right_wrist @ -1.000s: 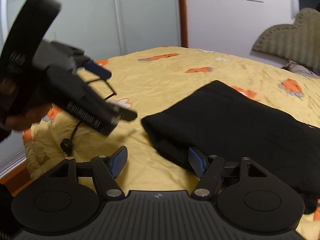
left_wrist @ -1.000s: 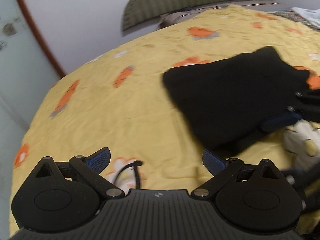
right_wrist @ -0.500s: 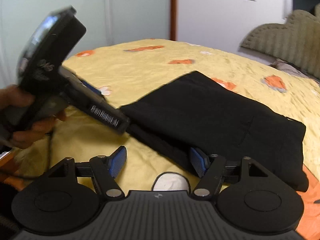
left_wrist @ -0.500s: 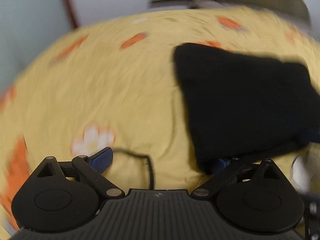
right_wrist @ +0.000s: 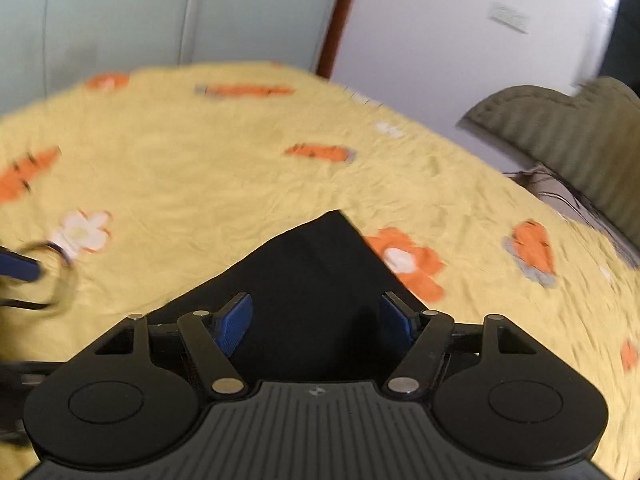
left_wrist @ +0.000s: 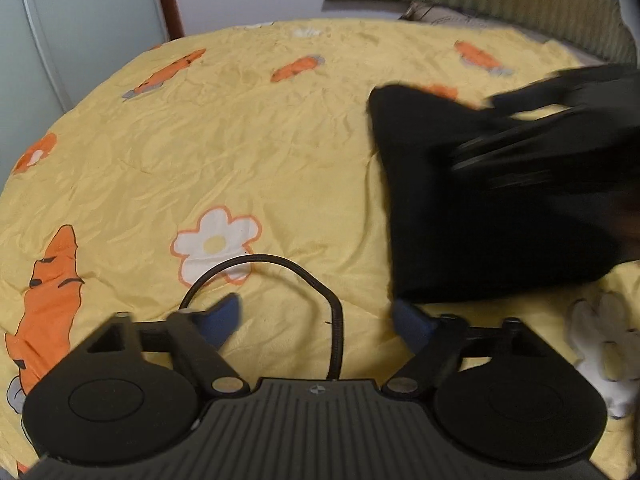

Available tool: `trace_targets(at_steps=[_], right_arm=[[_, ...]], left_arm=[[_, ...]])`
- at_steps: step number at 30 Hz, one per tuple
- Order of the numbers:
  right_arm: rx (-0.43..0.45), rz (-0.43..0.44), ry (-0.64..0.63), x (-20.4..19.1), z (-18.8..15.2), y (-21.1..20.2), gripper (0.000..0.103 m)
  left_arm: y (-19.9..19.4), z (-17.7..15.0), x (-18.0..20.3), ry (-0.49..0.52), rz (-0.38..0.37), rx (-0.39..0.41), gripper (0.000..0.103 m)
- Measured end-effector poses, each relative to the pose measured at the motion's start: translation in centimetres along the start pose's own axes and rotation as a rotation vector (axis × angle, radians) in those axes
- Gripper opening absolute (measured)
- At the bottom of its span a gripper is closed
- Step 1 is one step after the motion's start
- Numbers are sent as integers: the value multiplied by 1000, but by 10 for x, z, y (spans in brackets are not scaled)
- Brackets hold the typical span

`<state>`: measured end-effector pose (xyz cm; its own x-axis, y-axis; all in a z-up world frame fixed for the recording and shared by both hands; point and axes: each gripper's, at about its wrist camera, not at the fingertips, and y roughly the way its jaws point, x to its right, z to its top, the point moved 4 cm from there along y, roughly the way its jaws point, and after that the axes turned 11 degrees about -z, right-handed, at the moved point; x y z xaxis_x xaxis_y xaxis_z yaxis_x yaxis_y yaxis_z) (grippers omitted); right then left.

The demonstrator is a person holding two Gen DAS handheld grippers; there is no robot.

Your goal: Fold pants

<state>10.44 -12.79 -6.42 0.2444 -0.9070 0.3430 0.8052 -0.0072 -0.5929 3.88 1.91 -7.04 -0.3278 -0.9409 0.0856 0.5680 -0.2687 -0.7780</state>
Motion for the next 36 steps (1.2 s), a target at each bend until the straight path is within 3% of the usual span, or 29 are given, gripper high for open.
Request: trace_targets(at_steps=[3, 6, 9, 10, 12, 14, 15, 16, 19, 22, 24, 27, 31, 34, 36], right_arm=[[-57, -33, 22, 0, 5, 35, 70], [-37, -29, 134, 19, 14, 29, 70], [-30, 12, 156, 30, 21, 28, 70], [-49, 7, 129, 29, 23, 33, 70], [-96, 9, 40, 18, 28, 53, 70], [-127, -12, 45, 14, 29, 77, 77], [-127, -29, 75, 17, 29, 83, 85], [-121, -51, 115, 22, 30, 82, 85], [-55, -90, 186, 38, 28, 53, 85], [-25, 13, 167, 35, 17, 24, 86], [-40, 50, 81, 19, 12, 21, 86], [-75, -59, 25, 9, 2, 30, 86], [28, -101, 146, 35, -19, -29, 86], [46, -139, 214, 59, -54, -67, 86], [27, -117, 282, 72, -77, -78, 86]], left_arm=[[-11, 15, -1, 17, -7, 72, 78], [-14, 33, -1, 25, -13, 117, 79], [-11, 50, 6, 5, -79, 146, 79], [-10, 55, 11, 10, -100, 158, 84], [1, 59, 23, 56, -104, 156, 96], [27, 54, 32, 110, -27, 62, 89], [36, 46, 34, 121, -18, 18, 87], [37, 38, 34, 119, -28, 30, 90], [24, 26, 31, 137, -26, 42, 91], [10, 25, 24, 117, -35, 66, 90], [6, 30, 22, 116, -14, 79, 89], [1, 39, 17, 105, -1, 92, 89], [-6, 59, 14, 60, -30, 136, 90], [1, 80, 25, 40, -100, 166, 90], [14, 98, 36, 23, -167, 184, 91]])
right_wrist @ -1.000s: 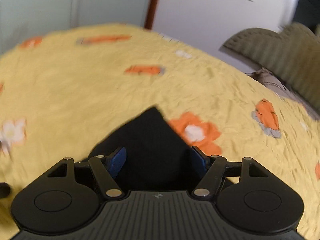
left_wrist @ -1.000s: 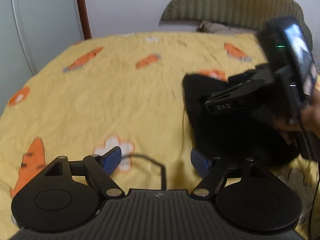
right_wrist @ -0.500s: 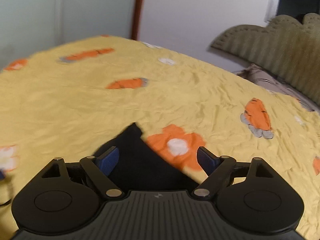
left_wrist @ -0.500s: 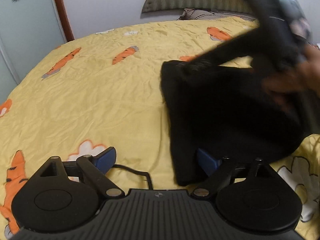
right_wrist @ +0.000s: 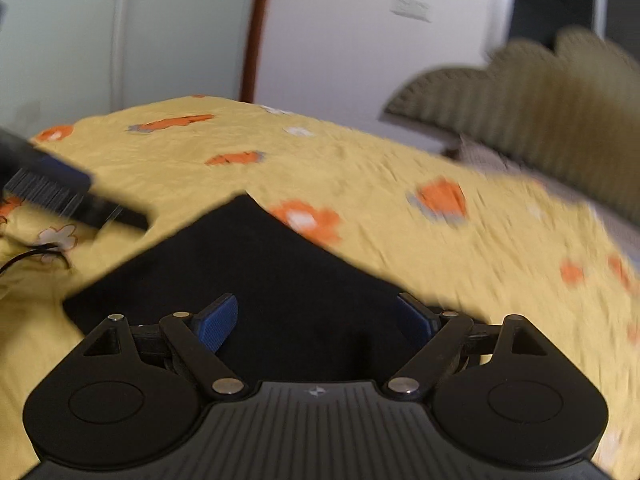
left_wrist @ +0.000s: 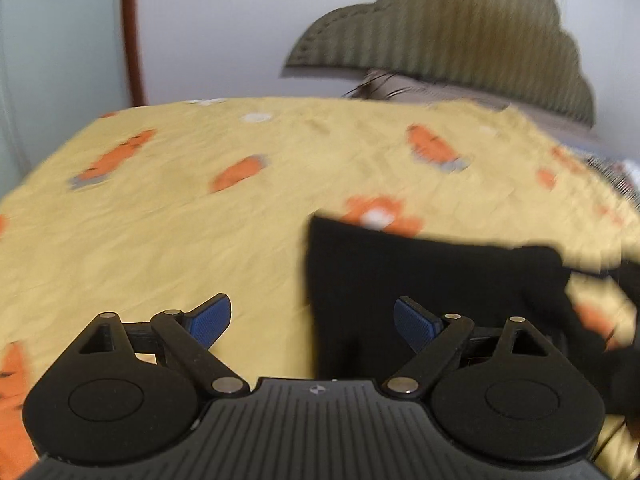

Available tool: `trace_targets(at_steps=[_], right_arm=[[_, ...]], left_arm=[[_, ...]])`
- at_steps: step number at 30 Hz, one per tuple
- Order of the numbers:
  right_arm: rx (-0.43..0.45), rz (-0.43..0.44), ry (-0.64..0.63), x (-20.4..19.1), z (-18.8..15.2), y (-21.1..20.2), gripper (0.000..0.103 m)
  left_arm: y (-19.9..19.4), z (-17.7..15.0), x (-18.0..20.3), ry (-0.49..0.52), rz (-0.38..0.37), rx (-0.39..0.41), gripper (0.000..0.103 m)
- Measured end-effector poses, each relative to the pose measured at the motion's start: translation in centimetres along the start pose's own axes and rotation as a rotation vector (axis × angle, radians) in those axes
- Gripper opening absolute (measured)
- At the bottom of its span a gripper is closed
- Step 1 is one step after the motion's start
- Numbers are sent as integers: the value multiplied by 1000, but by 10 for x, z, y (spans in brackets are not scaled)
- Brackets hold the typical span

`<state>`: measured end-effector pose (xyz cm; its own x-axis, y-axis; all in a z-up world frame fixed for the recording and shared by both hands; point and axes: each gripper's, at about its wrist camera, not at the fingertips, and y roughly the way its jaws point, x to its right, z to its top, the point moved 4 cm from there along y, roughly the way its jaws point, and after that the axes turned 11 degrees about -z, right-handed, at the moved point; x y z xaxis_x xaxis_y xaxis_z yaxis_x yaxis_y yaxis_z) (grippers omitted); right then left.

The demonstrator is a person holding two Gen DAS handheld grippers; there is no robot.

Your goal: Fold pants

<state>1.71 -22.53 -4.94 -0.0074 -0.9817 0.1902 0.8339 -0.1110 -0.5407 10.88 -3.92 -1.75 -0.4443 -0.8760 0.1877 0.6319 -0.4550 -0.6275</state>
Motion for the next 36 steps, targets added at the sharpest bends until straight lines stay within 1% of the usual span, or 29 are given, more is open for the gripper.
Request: trace_targets(at_steps=[2, 3, 4, 5, 6, 7, 8, 9, 11, 13, 14, 15, 16, 18, 19, 21, 23, 25, 27, 29, 30, 31, 33, 34, 36], right_arm=[[-50, 58, 95, 18, -20, 1, 86], [-96, 69, 136, 26, -31, 4, 85], [-117, 58, 151, 31, -41, 5, 85], [-109, 31, 150, 35, -49, 0, 85], [-102, -4, 148, 40, -54, -8, 86], [-103, -31, 163, 45, -57, -16, 86], [-83, -47, 193, 52, -58, -27, 86], [-58, -54, 221, 58, -59, -36, 86], [-32, -74, 271, 71, -61, -49, 86], [-23, -91, 301, 79, -63, -53, 85], [-11, -79, 321, 82, -64, -54, 82], [-3, -53, 348, 83, -63, -55, 73], [-2, -17, 384, 85, -64, -55, 65], [10, 67, 463, 88, -66, -58, 65], [10, 97, 490, 89, -67, -58, 65], [-9, 110, 533, 91, -70, -55, 65], [-41, 118, 576, 94, -74, -50, 61], [-70, 143, 624, 96, -78, -44, 60], [-81, 171, 666, 96, -81, -38, 59], [-80, 181, 686, 96, -81, -36, 54], [-81, 180, 692, 96, -81, -34, 48], [-86, 169, 700, 97, -82, -32, 38], [-92, 151, 715, 98, -84, -28, 25], [-91, 149, 730, 100, -86, -28, 20], [-91, 145, 749, 102, -88, -31, 15]], left_arm=[[23, 7, 12, -17, -82, 4, 93], [38, 6, 16, -20, -104, -25, 93], [56, 0, 19, -17, -95, -83, 90], [71, -8, 19, -8, -63, -148, 82], [80, -17, 20, 16, -29, -193, 86], [79, -22, 21, 44, -9, -184, 89], [74, -24, 21, 53, -2, -168, 85], [68, -22, 23, 54, 2, -167, 85], [53, -17, 27, 61, -3, -135, 87], [44, -10, 38, 89, -11, -104, 87], [43, -7, 46, 106, -24, -100, 88], [43, -5, 55, 125, -45, -99, 88], [43, -5, 65, 147, -67, -102, 89], [43, -8, 84, 187, -92, -111, 89], [44, -11, 92, 206, -95, -116, 90], [51, -15, 101, 235, -87, -130, 89], [58, -20, 106, 250, -81, -141, 89], [59, -23, 109, 255, -88, -145, 89], [61, -24, 110, 259, -94, -148, 89], [63, -26, 111, 261, -93, -152, 89], [64, -27, 111, 260, -93, -156, 89], [66, -28, 112, 259, -92, -163, 89], [67, -30, 112, 257, -96, -165, 90], [67, -31, 113, 259, -95, -166, 90], [67, -32, 113, 265, -94, -166, 91]])
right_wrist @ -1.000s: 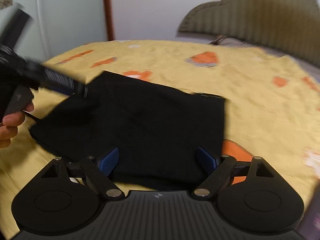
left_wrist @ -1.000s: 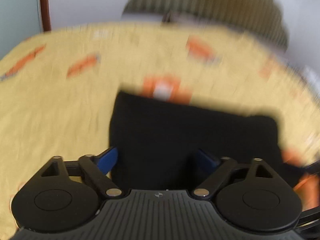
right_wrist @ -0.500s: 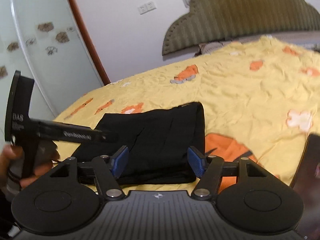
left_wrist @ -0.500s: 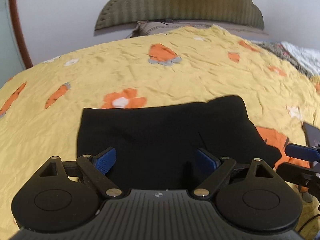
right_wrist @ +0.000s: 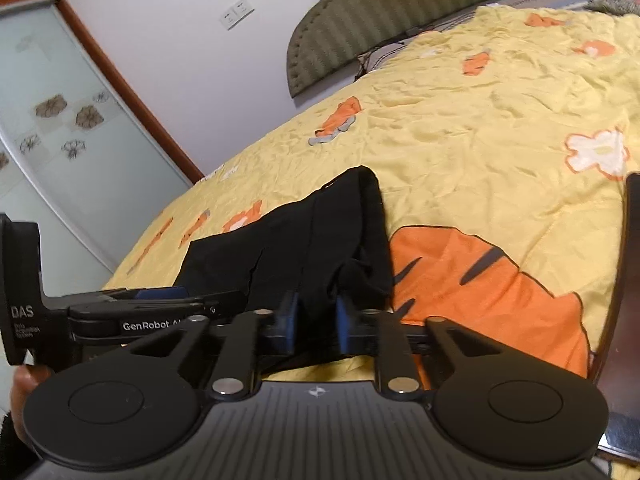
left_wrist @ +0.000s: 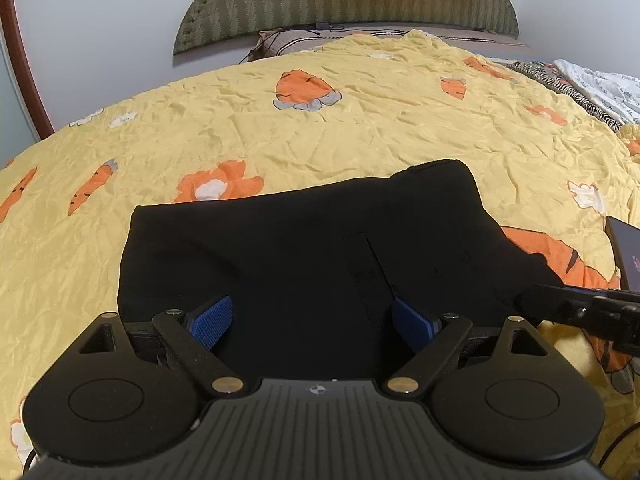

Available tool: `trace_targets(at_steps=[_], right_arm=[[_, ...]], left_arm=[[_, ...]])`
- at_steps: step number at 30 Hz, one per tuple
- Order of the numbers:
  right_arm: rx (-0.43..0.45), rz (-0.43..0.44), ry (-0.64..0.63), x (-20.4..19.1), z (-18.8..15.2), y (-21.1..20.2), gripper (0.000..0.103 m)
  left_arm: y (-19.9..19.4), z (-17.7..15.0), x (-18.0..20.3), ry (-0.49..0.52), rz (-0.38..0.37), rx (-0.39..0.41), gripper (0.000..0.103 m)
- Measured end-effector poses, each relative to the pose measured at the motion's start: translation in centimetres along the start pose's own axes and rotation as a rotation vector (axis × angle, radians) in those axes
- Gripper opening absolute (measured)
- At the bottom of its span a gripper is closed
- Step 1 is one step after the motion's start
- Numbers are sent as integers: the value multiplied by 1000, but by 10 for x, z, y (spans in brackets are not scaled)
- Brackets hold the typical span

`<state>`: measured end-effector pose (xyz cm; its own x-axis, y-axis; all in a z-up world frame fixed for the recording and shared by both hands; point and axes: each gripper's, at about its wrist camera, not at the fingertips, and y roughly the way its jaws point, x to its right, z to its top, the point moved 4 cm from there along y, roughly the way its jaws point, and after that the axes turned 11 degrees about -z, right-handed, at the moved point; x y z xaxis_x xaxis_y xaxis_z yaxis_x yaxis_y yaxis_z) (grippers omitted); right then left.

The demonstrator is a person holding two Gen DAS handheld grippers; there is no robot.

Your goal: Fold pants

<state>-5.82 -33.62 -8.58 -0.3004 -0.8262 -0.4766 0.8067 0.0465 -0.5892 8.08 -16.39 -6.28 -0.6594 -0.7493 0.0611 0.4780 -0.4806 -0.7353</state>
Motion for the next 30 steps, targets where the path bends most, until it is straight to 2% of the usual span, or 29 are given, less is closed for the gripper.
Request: trace_targets(at_steps=[3, 7, 9, 12, 17, 19, 21, 24, 26, 28, 30], right_arm=[[6, -26, 0, -1, -4, -6, 11], [-23, -81, -72, -7, -12, -2, 12], [-31, -77, -56, -4, -12, -3, 13], [16, -82, -73, -6, -4, -17, 13], [74, -161, -226, -32, 1, -12, 14], [47, -192, -246, -32, -2, -5, 20], [16, -202, -211, -20, -5, -1, 24], [9, -218, -145, -5, -4, -12, 44], [66, -247, -160, -5, 0, -23, 46], [112, -226, -198, -13, 5, -26, 45], [118, -182, -239, -25, 6, -19, 44]], left_arm=[[0, 0, 0, -2, -11, -6, 91], [4, -2, 3, 24, -3, -12, 94], [4, -2, 2, 21, -3, -14, 94], [-1, 3, 0, 20, -16, -2, 93], [3, 19, -2, -7, -30, -2, 93], [4, 24, 0, -3, -30, -2, 94], [7, 23, 3, 19, -31, -20, 94], [12, 18, 9, 67, -13, -53, 94], [11, 17, 10, 77, -7, -42, 94], [10, 20, 9, 63, -14, -24, 94], [10, 24, 6, 35, -16, -12, 94]])
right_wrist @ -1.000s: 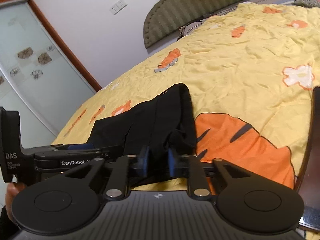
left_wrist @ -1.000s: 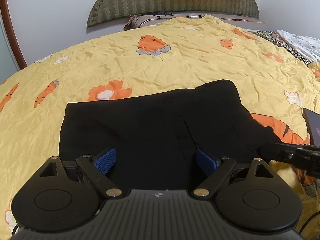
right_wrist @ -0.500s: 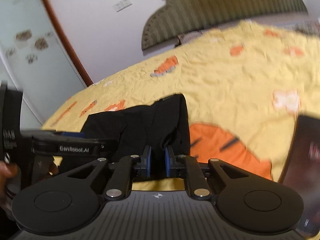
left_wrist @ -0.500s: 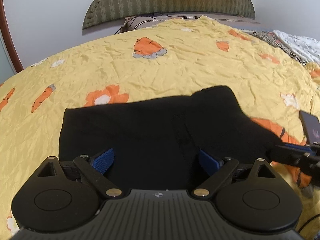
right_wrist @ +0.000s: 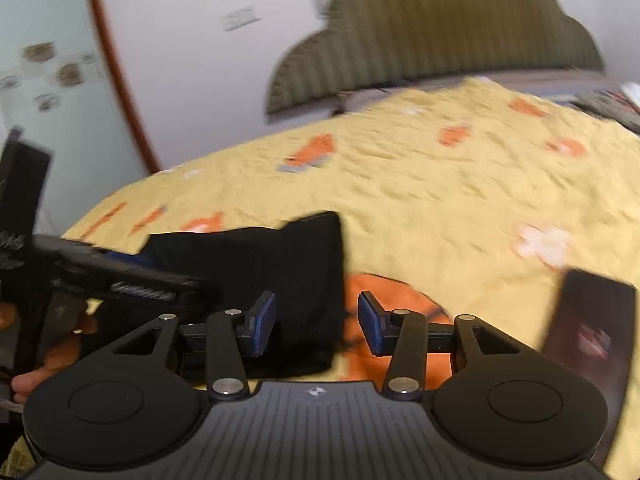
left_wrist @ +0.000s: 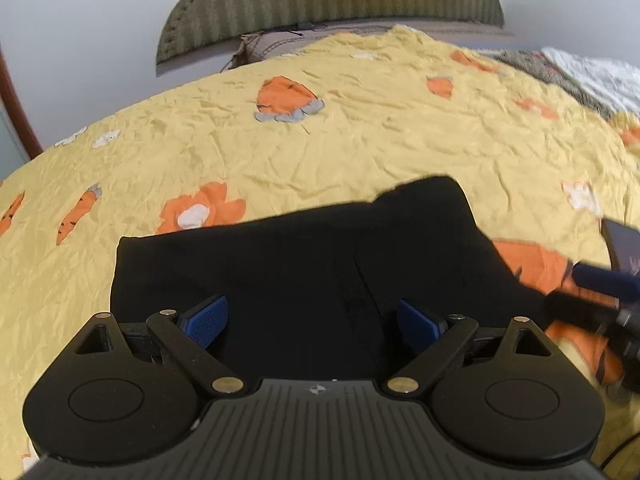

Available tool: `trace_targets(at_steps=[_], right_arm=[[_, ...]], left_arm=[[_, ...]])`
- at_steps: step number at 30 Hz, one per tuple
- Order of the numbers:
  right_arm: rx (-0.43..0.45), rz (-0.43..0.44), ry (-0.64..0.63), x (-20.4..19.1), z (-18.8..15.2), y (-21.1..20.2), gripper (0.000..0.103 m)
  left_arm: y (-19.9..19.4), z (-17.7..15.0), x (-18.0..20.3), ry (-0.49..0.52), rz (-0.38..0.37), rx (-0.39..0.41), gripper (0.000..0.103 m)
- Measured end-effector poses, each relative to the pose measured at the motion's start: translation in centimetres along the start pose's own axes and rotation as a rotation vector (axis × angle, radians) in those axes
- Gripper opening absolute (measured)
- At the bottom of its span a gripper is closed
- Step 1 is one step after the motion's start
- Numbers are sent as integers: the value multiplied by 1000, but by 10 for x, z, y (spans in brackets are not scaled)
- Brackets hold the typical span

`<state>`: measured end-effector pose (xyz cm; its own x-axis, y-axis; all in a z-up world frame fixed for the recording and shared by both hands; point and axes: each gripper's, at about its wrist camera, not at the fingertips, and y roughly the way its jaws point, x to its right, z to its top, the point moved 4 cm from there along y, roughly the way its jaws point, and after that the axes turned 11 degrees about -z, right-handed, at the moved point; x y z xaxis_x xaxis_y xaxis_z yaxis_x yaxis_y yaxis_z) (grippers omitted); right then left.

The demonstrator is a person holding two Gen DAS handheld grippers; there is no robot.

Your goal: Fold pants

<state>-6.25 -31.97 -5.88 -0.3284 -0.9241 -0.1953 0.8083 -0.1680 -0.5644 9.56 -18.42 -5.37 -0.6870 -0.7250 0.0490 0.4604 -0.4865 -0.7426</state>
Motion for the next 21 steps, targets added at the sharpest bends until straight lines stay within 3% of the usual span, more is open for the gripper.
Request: trace_targets(at_steps=[2, 5, 9, 13, 18, 21], right_arm=[[-12, 39, -37, -12, -2, 10, 44], [-79, -1, -87, -15, -15, 31, 43], [-39, 15, -24, -9, 1, 23, 44], [51, -63, -83, -13, 33, 34, 44], [-25, -106, -196, -30, 49, 97, 43], [-36, -227, -272, -33, 47, 127, 43]], left_arm=[[0, 5, -3, -23, -7, 8, 93], [-1, 16, -7, -37, -16, 41, 93], [17, 29, -15, -45, 20, 26, 91], [37, 34, -20, -64, 42, 5, 91], [55, 35, -24, -78, 84, 14, 94], [60, 37, -29, -81, 116, 19, 96]])
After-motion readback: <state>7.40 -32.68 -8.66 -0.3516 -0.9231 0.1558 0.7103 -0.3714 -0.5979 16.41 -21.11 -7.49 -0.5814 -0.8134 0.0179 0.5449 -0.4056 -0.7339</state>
